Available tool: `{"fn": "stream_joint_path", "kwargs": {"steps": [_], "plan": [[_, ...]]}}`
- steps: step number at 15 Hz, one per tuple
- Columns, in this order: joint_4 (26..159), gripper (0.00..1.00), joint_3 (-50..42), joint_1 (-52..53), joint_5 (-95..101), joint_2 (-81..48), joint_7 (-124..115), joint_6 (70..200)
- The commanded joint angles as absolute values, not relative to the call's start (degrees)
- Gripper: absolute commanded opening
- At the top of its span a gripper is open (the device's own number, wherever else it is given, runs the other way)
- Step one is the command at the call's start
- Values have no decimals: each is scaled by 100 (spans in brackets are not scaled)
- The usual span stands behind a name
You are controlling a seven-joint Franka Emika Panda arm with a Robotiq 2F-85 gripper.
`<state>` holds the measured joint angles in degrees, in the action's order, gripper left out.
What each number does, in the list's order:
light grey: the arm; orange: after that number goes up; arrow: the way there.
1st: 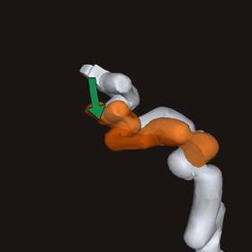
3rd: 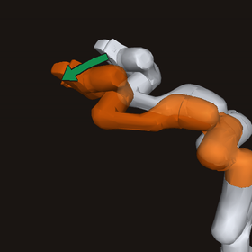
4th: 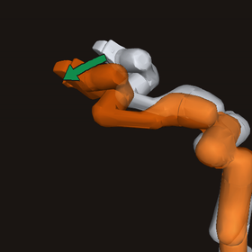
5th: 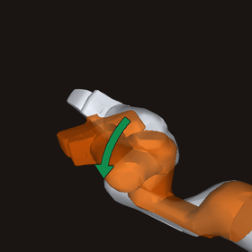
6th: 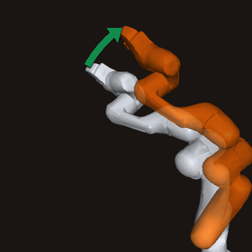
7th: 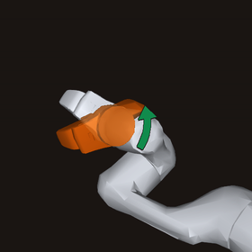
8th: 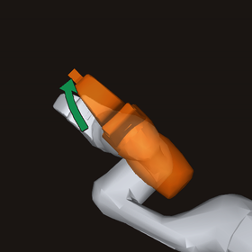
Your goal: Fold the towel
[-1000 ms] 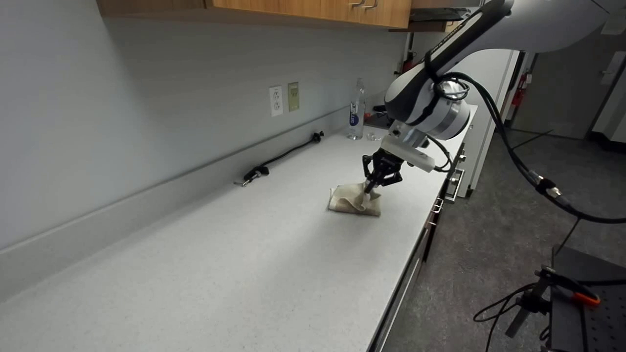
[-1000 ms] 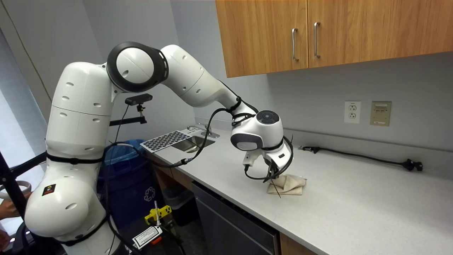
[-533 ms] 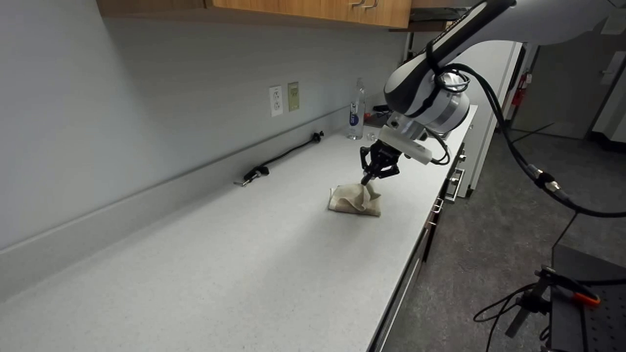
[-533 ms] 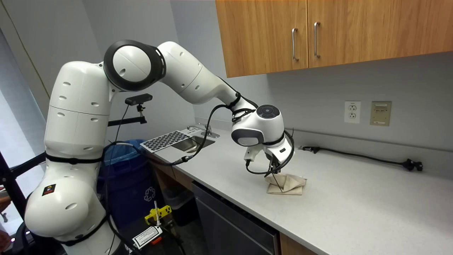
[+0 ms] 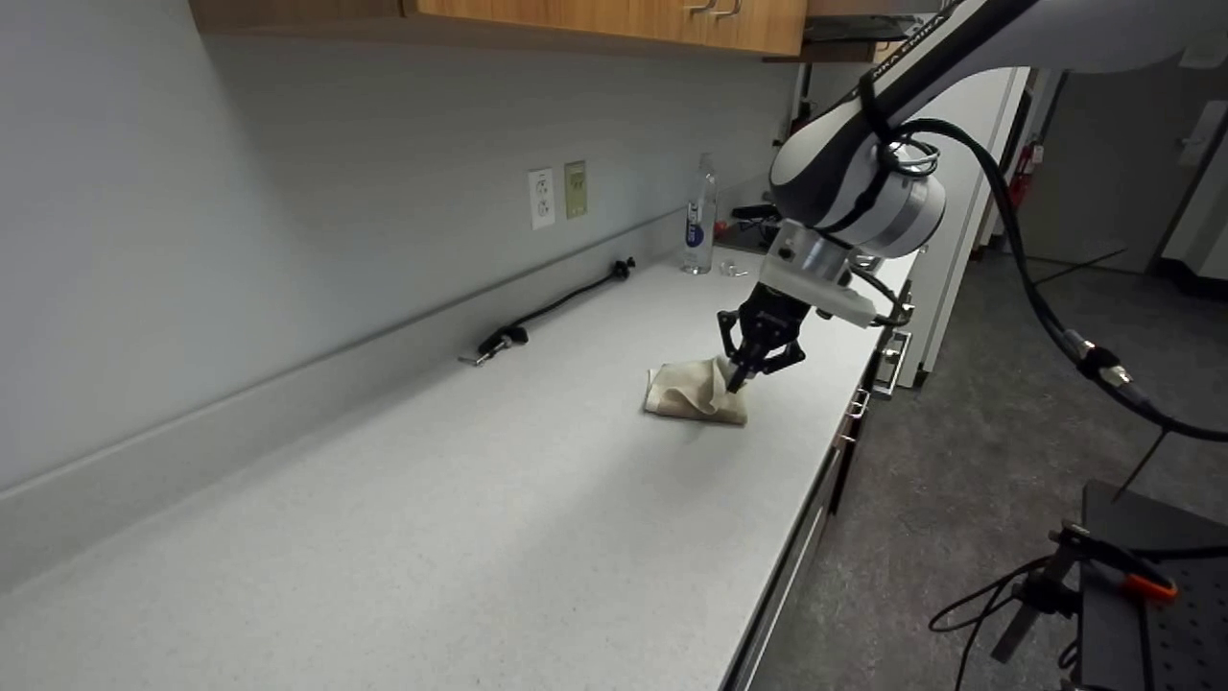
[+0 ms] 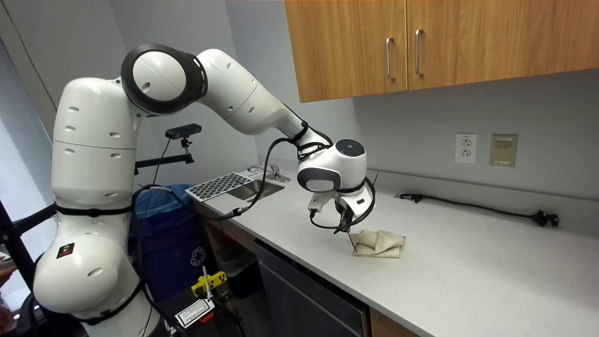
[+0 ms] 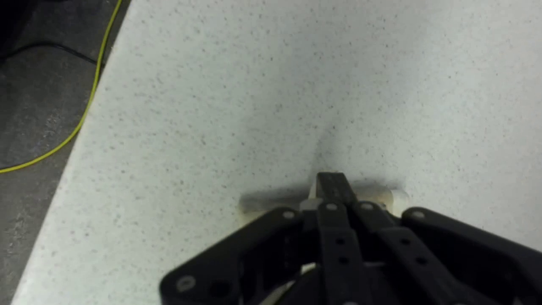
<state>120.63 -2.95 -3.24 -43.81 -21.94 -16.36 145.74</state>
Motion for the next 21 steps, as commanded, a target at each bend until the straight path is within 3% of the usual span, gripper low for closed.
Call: {"fn": "stream_joint_path", "kwargs": {"steps": [1, 21], "plan": [[12083, 0, -274, -296, -4154, -2231, -1747, 14380], [10740, 0, -368, -382, -3810, -3417, -2098, 14447]]}}
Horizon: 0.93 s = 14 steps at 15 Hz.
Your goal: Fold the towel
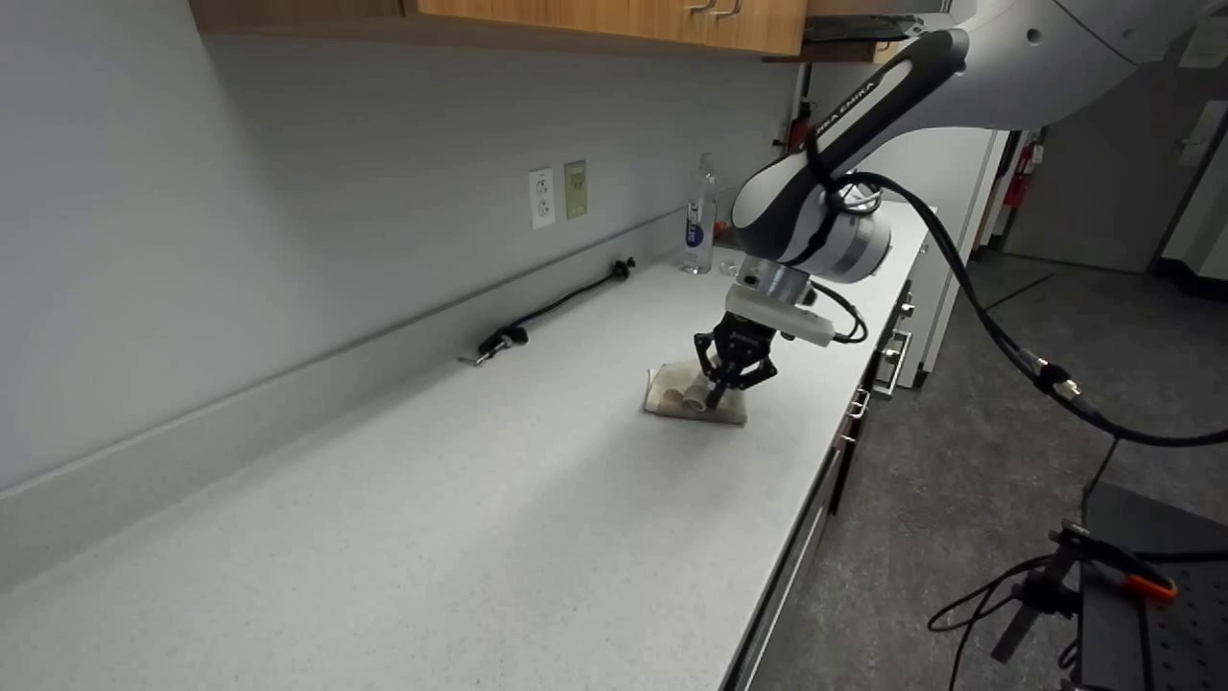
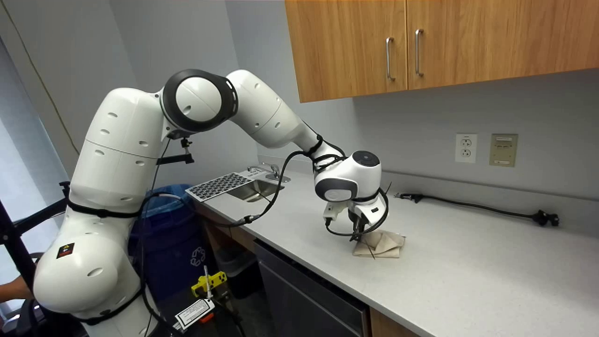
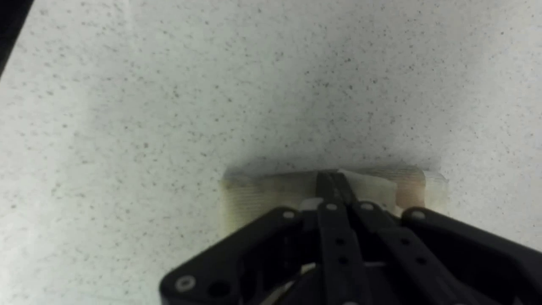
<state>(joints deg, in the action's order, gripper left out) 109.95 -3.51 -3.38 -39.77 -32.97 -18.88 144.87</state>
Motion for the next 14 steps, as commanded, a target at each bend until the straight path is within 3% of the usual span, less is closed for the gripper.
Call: {"fn": "stream_joint_path", "kwargs": {"steps": [1, 14], "plan": [[10723, 0, -376, -394, -3826, -3416, -2093, 14493], [10646, 0, -240, -654, -3992, -3501, -2100, 14305]]}}
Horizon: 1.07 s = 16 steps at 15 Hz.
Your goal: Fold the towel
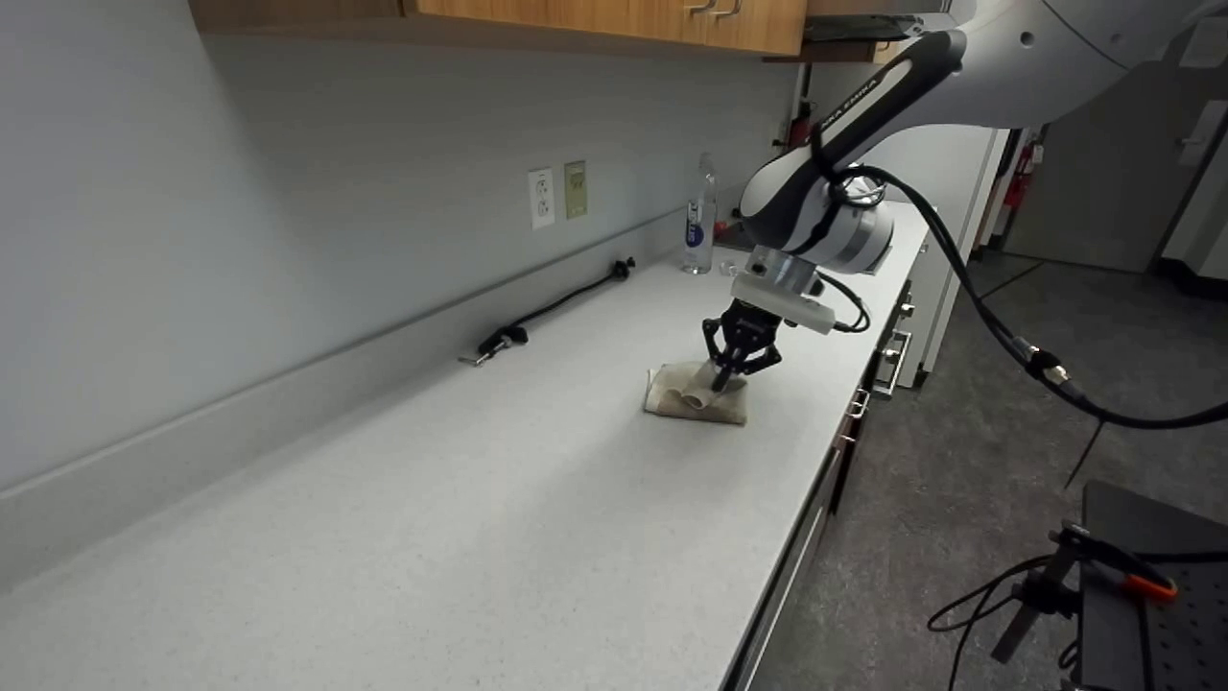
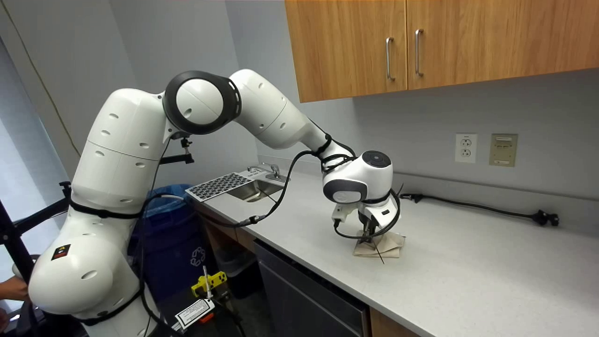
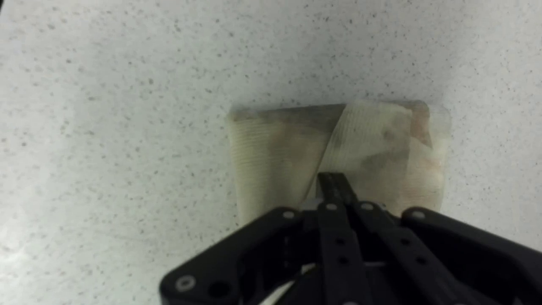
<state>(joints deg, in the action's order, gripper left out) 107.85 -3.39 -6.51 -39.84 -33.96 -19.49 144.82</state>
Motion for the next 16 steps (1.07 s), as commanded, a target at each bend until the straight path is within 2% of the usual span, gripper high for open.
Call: {"fn": "stream_joint_path", "kwargs": {"steps": [1, 16], "plan": [[10635, 0, -210, -638, -3983, -3513, -2104, 14269], [10888, 0, -169, -512, -3930, -3451, -2204, 13973]]}}
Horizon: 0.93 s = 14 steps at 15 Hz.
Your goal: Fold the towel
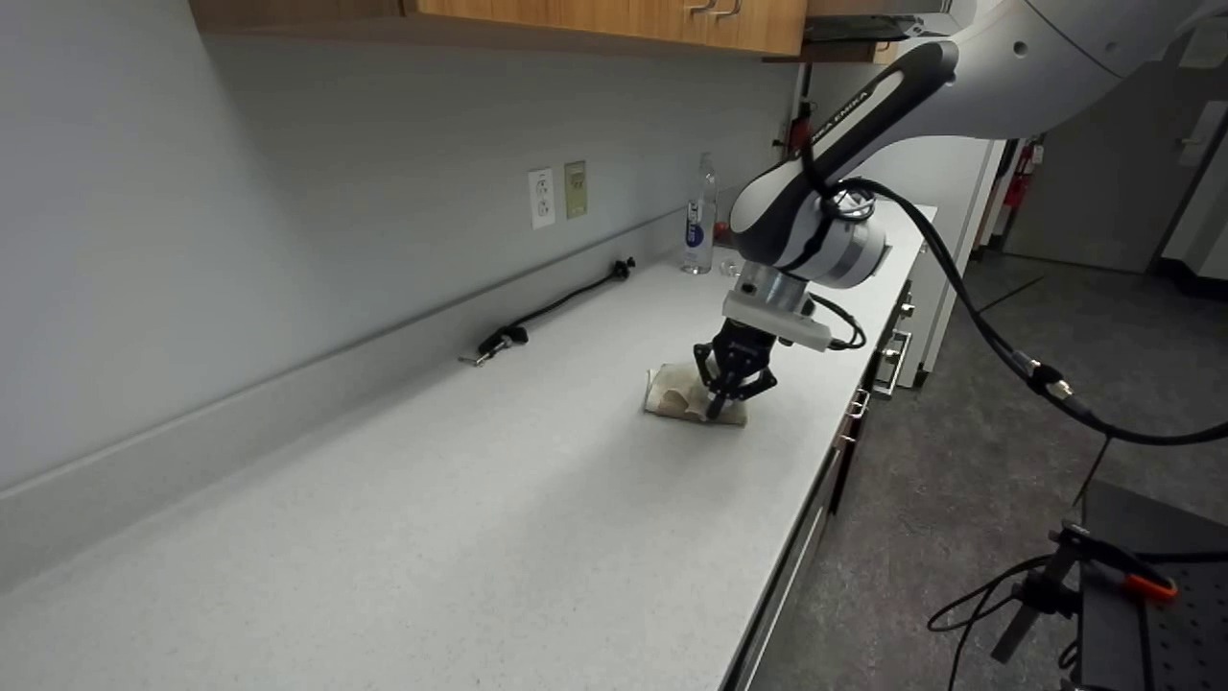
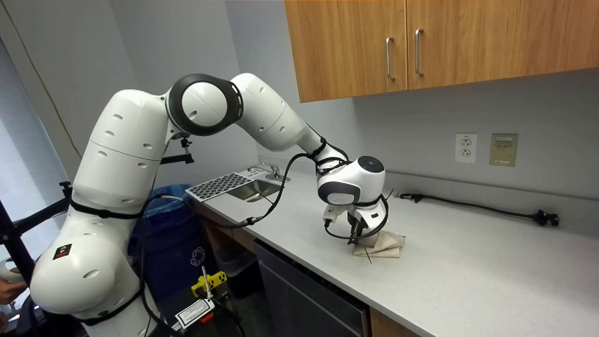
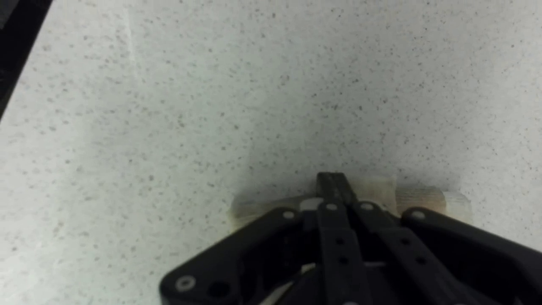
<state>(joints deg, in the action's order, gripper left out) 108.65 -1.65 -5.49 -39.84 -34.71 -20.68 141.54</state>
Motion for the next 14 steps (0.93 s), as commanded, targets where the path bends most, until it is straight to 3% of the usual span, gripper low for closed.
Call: {"fn": "stream_joint_path", "kwargs": {"steps": [1, 14], "plan": [[10897, 0, -168, -503, -3925, -3452, -2207, 13966], [10669, 0, -272, -525, -3956, -3539, -2155, 14335]]}}
